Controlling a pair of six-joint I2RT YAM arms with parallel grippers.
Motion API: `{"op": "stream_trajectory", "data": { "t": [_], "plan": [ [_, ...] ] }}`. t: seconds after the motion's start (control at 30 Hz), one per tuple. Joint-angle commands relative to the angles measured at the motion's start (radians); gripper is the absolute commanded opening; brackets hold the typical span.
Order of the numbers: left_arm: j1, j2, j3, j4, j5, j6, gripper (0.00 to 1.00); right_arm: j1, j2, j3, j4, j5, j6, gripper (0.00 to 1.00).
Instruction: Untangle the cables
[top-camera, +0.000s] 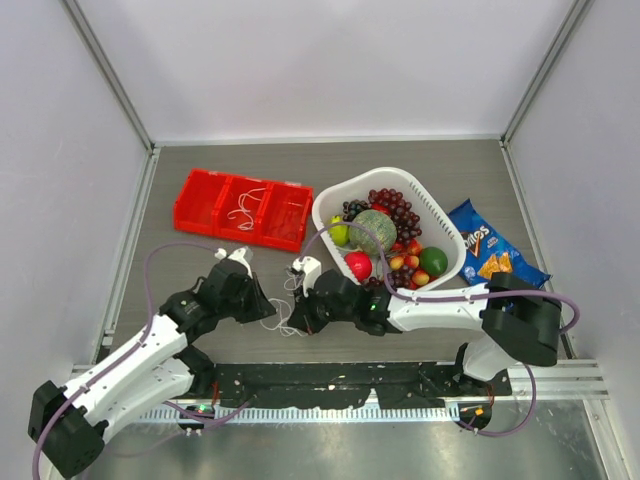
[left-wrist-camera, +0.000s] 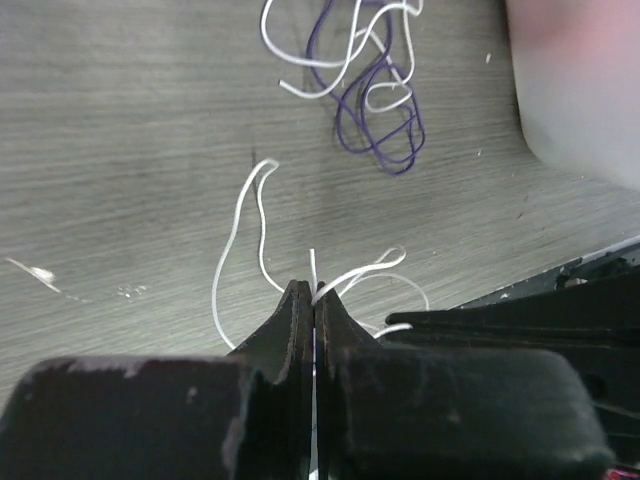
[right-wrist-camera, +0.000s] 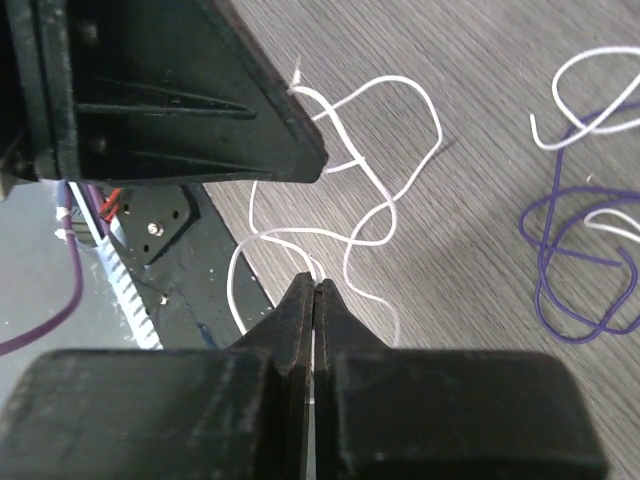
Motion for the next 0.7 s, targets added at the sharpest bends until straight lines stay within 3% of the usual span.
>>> {"op": "stream_trajectory", "data": {
  "t": [0.0,0.3,0.43,0.5,0.67],
  "plan": [
    [-0.001,-0.011,-0.062,0.156,0.082,-0.118,0.03,-0.002,0.034,-0.038,0.110,0.015,0.037,0.01],
    [-0.001,-0.022,-0.079,0.099,0.035,-0.163,0.52,-0.006,0.109,-0.057,0.168,-0.016,0.051,0.01],
    [0.001,-0.088,-0.042,0.004,-0.037,-0.192,0.88,-0.009,0.108,-0.072,0.176,-0.011,0.055,0.01],
    [-0.001,-0.132,-0.038,-0.040,-0.091,-0.230,0.94,-0.015,0.105,-0.080,0.178,-0.009,0.057,0.01],
    [-0.001,-0.220,-0.082,-0.117,-0.116,-0.423,0.97,-0.018,0.094,-0.089,0.182,-0.009,0.057,0.01]
  ]
}}
